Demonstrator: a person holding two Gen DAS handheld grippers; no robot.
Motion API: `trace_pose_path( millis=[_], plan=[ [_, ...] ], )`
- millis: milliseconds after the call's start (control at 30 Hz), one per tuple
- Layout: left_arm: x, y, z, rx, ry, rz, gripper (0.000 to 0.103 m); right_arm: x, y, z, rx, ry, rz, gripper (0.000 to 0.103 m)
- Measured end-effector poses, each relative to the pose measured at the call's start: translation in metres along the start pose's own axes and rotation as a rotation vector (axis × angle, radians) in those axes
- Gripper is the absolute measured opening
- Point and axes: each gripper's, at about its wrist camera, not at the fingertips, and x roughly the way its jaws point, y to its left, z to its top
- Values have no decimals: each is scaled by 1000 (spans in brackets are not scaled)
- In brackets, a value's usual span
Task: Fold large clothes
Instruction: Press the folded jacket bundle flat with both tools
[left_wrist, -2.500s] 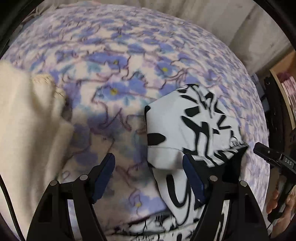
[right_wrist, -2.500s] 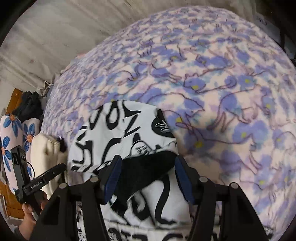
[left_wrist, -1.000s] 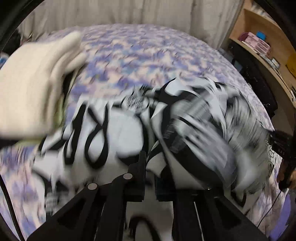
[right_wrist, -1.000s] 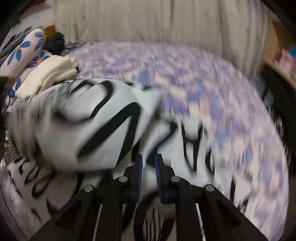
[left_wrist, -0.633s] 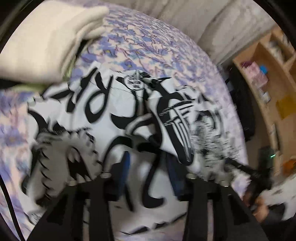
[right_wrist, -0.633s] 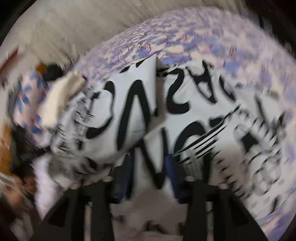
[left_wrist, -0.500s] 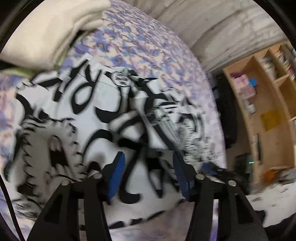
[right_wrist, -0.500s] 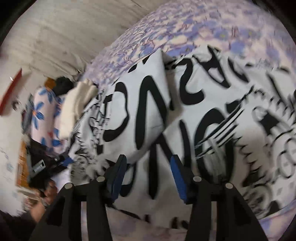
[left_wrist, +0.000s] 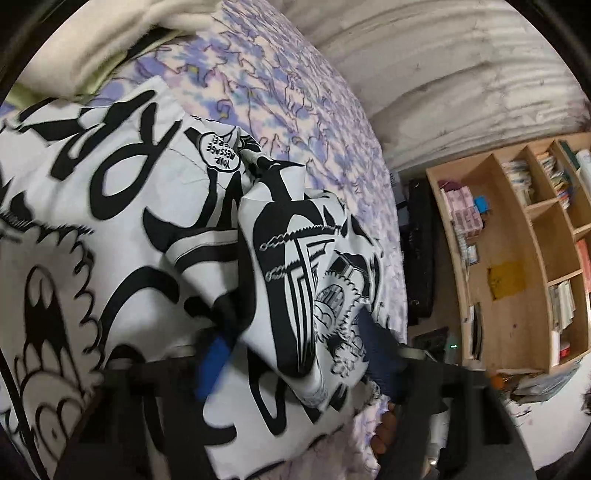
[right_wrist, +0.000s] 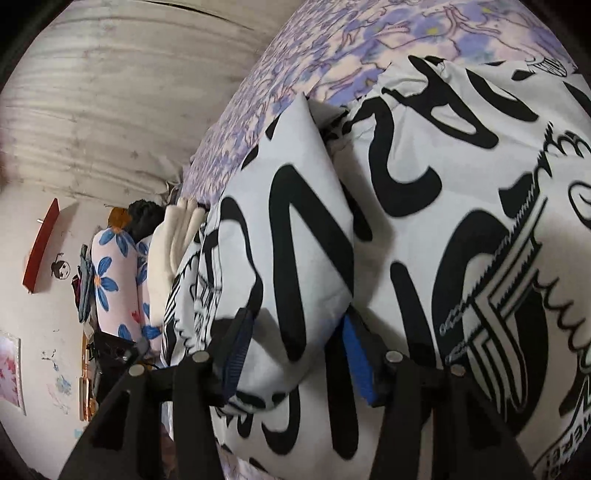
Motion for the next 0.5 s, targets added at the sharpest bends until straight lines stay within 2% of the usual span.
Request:
trace_pose_path(
  millis=[33, 67, 100, 133, 233, 333, 400, 500],
  plan=[
    [6, -4, 1, 13, 15, 17, 24, -2, 2, 1, -24, -5, -13, 49],
    [9, -7, 2, 28, 20, 46, 21, -2, 9, 2, -66, -9, -35, 41],
    [10, -12, 1, 53, 12, 81, 17, -4, 17, 2, -106, -14, -44, 29],
    [10, -18, 0, 77, 3, 119, 8, -6, 23, 2, -131, -7, -52, 2],
    [5, -34, -7, 137, -3, 222, 5, -29, 41, -1, -179, -30, -84, 3],
    [-7, -51, -28, 229, -12, 331, 5, -57, 56, -11, -228, -40, -151, 3],
    [-8, -54, -45, 274, -3, 394, 5, -60, 54, -19, -241, -10, -207, 3],
    [9, -37, -71, 286, 71, 495, 5, -41, 35, -37, -251, 70, -329, 3]
  ],
)
